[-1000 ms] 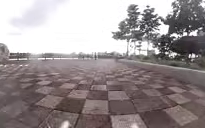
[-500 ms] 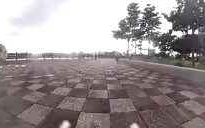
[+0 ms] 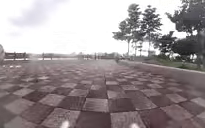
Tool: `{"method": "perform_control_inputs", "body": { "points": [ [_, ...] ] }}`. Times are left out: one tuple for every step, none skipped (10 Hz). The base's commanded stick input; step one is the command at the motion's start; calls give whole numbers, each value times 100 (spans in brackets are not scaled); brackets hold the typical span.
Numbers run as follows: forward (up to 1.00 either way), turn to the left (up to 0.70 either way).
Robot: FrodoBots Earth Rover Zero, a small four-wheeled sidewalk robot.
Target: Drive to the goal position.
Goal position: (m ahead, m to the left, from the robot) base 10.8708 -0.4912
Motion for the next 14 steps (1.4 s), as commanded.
{"method": "perform_control_inputs", "body": {
  "points": [
    [70, 0],
    [70, 0],
    [70, 0],
    [70, 0],
    [70, 0],
    [70, 0],
    [70, 0],
    [70, 0],
    [70, 0],
    [70, 0],
    [70, 0],
    [70, 0],
    [70, 0],
    [70, 0]
  ]
}}
